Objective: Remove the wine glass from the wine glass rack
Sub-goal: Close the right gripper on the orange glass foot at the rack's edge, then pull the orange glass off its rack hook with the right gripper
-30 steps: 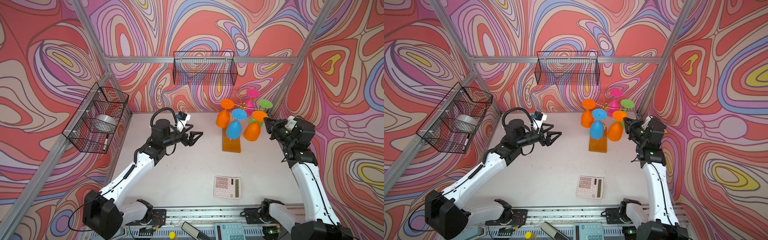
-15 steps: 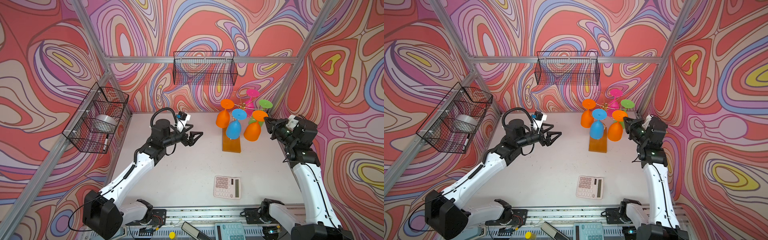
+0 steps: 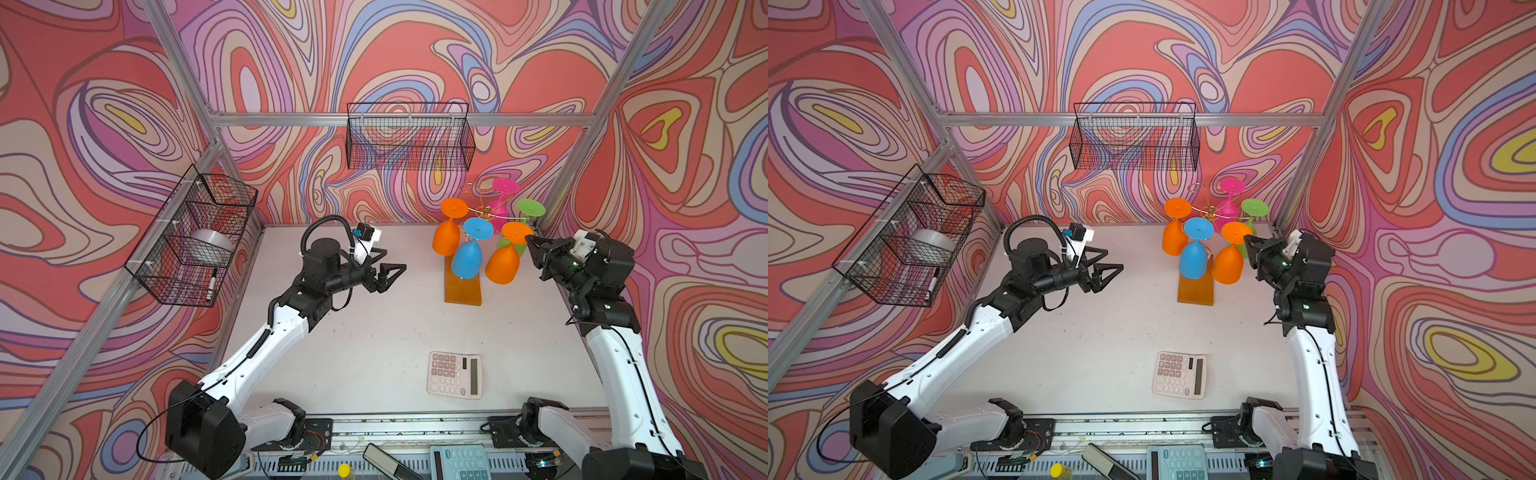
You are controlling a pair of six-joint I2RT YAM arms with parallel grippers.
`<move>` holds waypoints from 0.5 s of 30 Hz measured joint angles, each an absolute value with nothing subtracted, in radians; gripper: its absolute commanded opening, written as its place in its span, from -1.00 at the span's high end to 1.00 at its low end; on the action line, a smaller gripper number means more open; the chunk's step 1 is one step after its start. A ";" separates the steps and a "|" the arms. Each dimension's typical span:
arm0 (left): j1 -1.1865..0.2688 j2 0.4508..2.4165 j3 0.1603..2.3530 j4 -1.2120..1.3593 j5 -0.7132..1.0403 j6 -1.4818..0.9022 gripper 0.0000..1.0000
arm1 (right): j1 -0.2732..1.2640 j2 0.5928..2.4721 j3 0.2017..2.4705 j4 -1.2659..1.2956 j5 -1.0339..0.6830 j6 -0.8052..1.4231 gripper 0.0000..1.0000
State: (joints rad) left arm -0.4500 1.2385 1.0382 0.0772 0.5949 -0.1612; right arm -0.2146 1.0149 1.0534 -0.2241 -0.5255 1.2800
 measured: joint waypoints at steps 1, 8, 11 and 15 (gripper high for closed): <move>-0.450 1.238 1.038 0.077 0.595 -0.161 -0.63 | -0.214 1.015 1.054 -0.224 -0.528 1.279 1.00; -0.450 1.238 1.038 0.077 0.595 -0.161 -0.63 | -0.196 1.023 1.058 -0.223 -0.542 1.275 1.00; -0.450 1.238 1.038 0.077 0.596 -0.161 -0.63 | -0.184 1.032 1.064 -0.220 -0.543 1.272 1.00; -0.450 1.238 1.038 0.076 0.601 -0.161 -0.63 | -0.161 1.049 1.069 -0.205 -0.543 1.267 1.00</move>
State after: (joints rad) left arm -0.4500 1.2385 1.0382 0.0765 0.6006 -0.1608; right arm -0.1608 1.0489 1.0687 -0.2047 -0.5426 1.2675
